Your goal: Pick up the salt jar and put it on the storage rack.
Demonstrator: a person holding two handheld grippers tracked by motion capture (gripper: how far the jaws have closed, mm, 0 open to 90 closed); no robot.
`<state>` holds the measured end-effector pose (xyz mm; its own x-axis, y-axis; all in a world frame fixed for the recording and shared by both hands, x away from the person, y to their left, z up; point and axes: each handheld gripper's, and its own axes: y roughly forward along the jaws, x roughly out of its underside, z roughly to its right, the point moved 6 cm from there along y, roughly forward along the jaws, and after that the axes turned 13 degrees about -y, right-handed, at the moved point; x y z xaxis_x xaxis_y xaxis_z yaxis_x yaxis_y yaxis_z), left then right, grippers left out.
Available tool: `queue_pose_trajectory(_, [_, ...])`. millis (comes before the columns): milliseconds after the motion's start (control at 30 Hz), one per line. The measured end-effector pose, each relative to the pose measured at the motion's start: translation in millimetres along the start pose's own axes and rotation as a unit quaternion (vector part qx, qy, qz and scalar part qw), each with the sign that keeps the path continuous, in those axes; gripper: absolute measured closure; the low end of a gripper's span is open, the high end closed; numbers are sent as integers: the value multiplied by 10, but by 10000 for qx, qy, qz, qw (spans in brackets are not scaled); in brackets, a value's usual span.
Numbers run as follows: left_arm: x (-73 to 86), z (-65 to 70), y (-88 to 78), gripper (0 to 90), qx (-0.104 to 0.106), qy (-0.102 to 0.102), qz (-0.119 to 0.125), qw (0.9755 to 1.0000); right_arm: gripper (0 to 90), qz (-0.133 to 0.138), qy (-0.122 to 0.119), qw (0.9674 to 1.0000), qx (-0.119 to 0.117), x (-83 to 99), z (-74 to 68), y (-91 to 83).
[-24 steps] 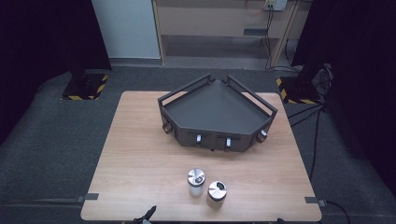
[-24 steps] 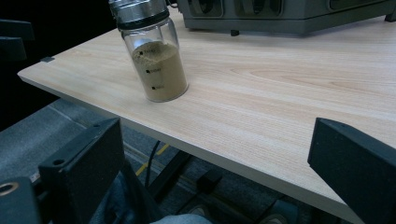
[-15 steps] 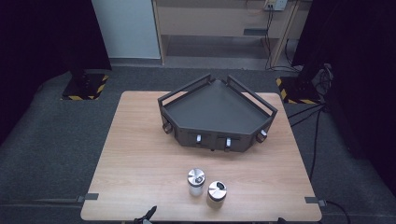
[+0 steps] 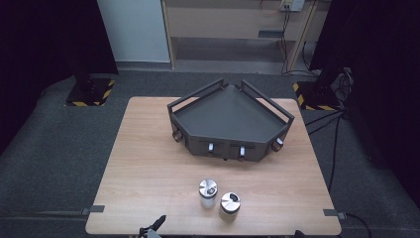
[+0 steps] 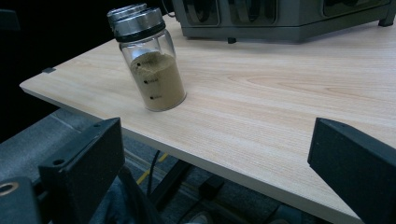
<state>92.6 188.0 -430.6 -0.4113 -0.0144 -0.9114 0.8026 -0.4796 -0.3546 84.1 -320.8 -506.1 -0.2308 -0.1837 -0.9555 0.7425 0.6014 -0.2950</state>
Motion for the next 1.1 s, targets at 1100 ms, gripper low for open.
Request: queue_pose_trajectory(1100, [-63,-141,855,12,83,206,-185,9996,43,-24,-36,10000,24,-9,5,28])
